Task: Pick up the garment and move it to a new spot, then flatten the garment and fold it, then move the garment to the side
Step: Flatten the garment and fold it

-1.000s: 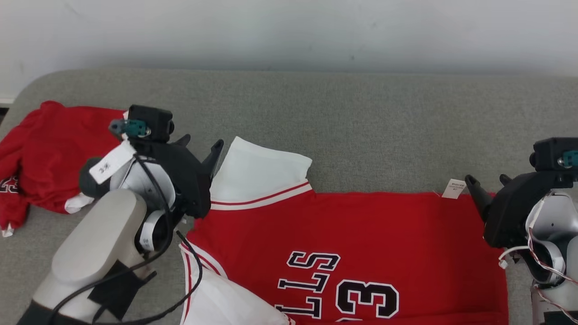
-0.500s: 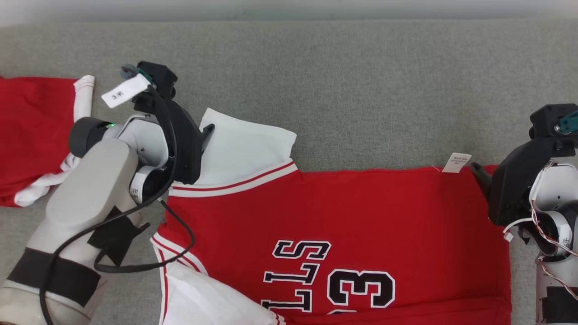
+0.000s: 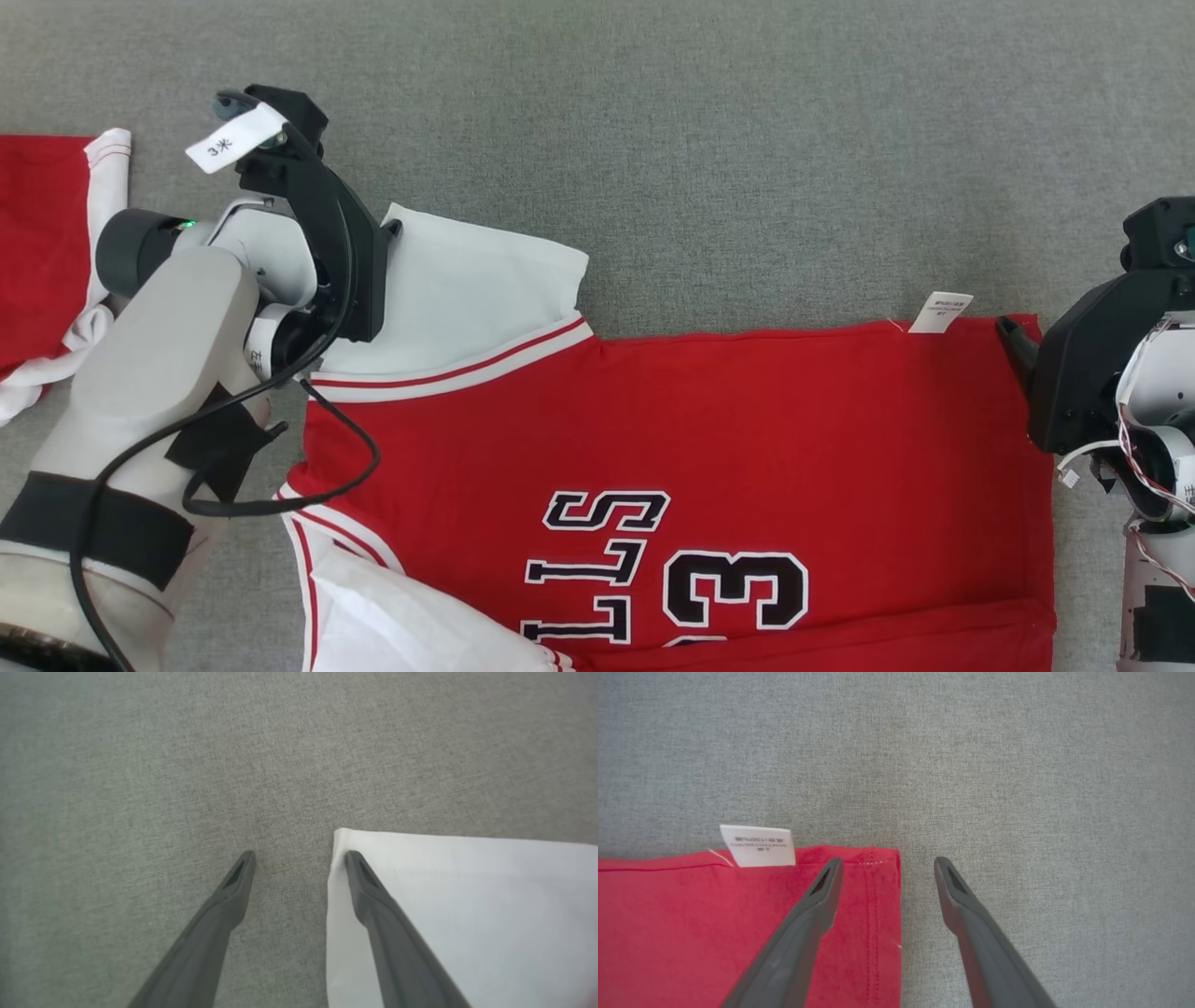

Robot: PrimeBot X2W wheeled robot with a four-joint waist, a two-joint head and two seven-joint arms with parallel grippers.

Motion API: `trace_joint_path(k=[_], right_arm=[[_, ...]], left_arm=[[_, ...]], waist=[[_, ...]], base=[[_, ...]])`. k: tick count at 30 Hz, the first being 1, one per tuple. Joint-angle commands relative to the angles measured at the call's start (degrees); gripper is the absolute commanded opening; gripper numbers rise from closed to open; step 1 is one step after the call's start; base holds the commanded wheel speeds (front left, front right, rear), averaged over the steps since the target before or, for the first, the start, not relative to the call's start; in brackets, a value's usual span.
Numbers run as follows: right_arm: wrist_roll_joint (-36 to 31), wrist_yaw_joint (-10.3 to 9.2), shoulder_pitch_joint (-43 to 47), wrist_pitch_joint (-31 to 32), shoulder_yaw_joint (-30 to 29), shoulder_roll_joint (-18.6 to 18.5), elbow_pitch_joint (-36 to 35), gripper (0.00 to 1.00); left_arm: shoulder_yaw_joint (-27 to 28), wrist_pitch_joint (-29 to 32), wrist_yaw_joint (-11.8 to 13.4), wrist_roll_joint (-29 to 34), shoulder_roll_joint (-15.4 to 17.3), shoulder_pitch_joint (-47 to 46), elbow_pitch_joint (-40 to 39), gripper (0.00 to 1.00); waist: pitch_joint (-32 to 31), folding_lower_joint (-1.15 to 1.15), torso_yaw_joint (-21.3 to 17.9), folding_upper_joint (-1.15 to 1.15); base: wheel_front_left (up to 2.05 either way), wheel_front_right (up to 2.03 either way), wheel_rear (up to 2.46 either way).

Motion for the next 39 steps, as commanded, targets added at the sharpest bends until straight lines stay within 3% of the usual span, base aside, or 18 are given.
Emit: trace_joint_path(k=[1,7,10,14,16,22,27,33,39], right_arm=[[-0.3,-0.02,-0.9,-0.1,-0.1,-0.1,0.0,1.00],[0.8,-0.02,-1.4,-0.5,-0.2,-0.1,2.0,1.00],[1.0,-0.02,-1.9,-0.5,-0.2,-0.1,3.2,0.78],[0.9,-0.02,-2.7,0.0,-0.2,-0.1,4.0,0.73],[0.5,-0.02,-2.7,0.7,0.0,-0.1,4.1,0.64],[0.4,-0.02,-3.3,1.9,0.0,-0.1,4.1,0.73],[1.2,-0.02,-3.1,2.2,0.0,-0.1,4.0,0.69],[1.5,-0.02,-3.0,1.7,-0.4,-0.1,4.1,0.70],[1.4,-0.02,-2.3,1.4,-0.6,-0.1,4.4,0.71]], left_arm=[[-0.2,0.2,0.4,0.1,0.4,-0.4,0.9,1.00],[-0.5,-0.5,0.4,0.1,-0.2,-1.1,3.1,1.00],[-0.6,0.4,0.0,-0.5,-0.7,-0.9,4.1,1.00],[-0.7,1.1,-0.7,-1.5,-1.6,-0.7,5.2,1.00],[-0.5,1.3,-0.9,-2.0,-1.8,-0.8,5.4,1.00],[-0.6,3.1,-1.4,-2.8,-2.1,-1.0,6.7,1.00],[-0.7,4.8,-2.3,-4.0,-2.8,-0.8,7.2,1.00],[-0.3,7.3,-4.2,-6.3,-3.8,-0.6,6.0,1.00],[-0.2,8.2,-4.5,-7.1,-3.3,-1.3,3.7,1.00]], waist=[[0.4,0.00,-0.2,-0.01],[1.2,0.00,0.2,-0.01],[1.5,0.00,0.5,-0.01],[1.8,0.00,0.6,-0.01],[1.9,0.00,0.7,-0.01],[2.5,0.00,0.5,-0.01],[3.0,0.00,0.4,-0.01],[3.0,0.00,0.5,-0.01],[2.3,0.00,0.9,-0.01]], base=[[0.00,0.00,0.00],[0.00,0.00,0.00],[0.00,0.00,0.00],[0.00,0.00,0.00],[0.00,0.00,0.00],[0.00,0.00,0.00],[0.00,0.00,0.00],[0.00,0.00,0.00],[0.00,0.00,0.00]])
